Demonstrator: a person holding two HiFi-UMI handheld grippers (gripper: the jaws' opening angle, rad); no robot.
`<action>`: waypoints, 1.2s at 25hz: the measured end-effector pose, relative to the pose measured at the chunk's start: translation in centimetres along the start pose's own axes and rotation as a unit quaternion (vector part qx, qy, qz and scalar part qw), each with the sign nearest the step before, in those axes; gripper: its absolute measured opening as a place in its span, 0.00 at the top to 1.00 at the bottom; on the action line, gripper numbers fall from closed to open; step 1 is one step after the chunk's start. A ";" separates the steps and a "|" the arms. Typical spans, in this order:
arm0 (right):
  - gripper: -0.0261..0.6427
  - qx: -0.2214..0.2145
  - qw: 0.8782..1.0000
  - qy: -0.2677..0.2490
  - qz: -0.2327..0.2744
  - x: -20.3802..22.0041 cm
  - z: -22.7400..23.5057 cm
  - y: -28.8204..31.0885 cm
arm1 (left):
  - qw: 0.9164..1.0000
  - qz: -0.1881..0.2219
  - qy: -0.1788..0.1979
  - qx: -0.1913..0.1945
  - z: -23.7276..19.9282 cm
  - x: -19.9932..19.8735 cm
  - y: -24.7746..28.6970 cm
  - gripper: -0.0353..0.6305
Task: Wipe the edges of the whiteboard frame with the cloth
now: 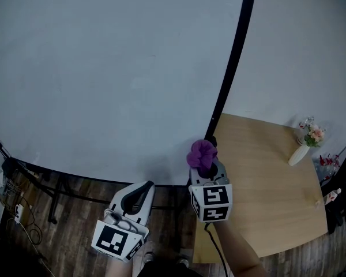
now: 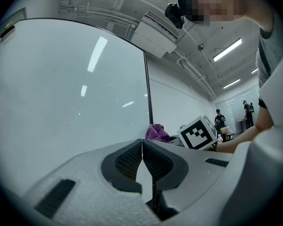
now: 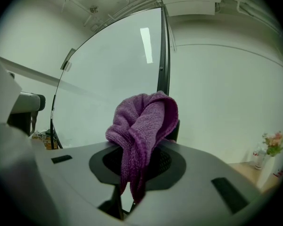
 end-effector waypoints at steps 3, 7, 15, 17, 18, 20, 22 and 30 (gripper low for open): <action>0.84 0.000 1.000 0.003 -0.003 0.5 -0.1 0.0 | 1.000 -0.003 -0.002 0.000 -0.1 0.2 -0.1 0.92; 0.84 0.001 1.000 0.007 -0.007 1.5 -0.2 0.2 | 1.000 -0.010 -0.004 -0.001 -0.2 0.7 -0.1 0.92; 0.84 0.006 1.000 0.024 -0.019 3.6 -0.6 0.2 | 1.000 -0.020 -0.008 -0.001 -0.5 1.6 -0.6 0.92; 0.84 0.007 0.999 0.028 -0.024 4.2 -0.7 0.3 | 1.000 -0.022 -0.009 -0.001 -0.5 1.8 -0.6 0.92; 0.84 0.007 0.999 0.031 -0.027 4.6 -0.7 0.3 | 1.000 -0.024 -0.010 -0.001 -0.5 1.9 -0.6 0.92; 0.84 0.007 0.999 0.036 -0.035 5.4 -0.8 0.5 | 1.000 -0.027 -0.011 0.000 -0.6 2.2 -0.7 0.92; 0.84 0.008 0.998 0.043 -0.043 6.3 -0.9 0.5 | 0.999 -0.030 -0.012 0.000 -0.6 2.4 -0.7 0.92; 0.84 0.012 0.995 0.066 -0.077 9.6 -1.4 0.8 | 0.999 -0.039 -0.013 0.002 -1.0 3.1 -1.1 0.92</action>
Point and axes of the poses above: the fingertips, and each gripper's own axes: y forward along the fingers, z to its right, x out of its underside, the point moved 2 cm from there along -y, backward along the fingers, and after that the axes turned 3 degrees about z, right-handed, at the moved point
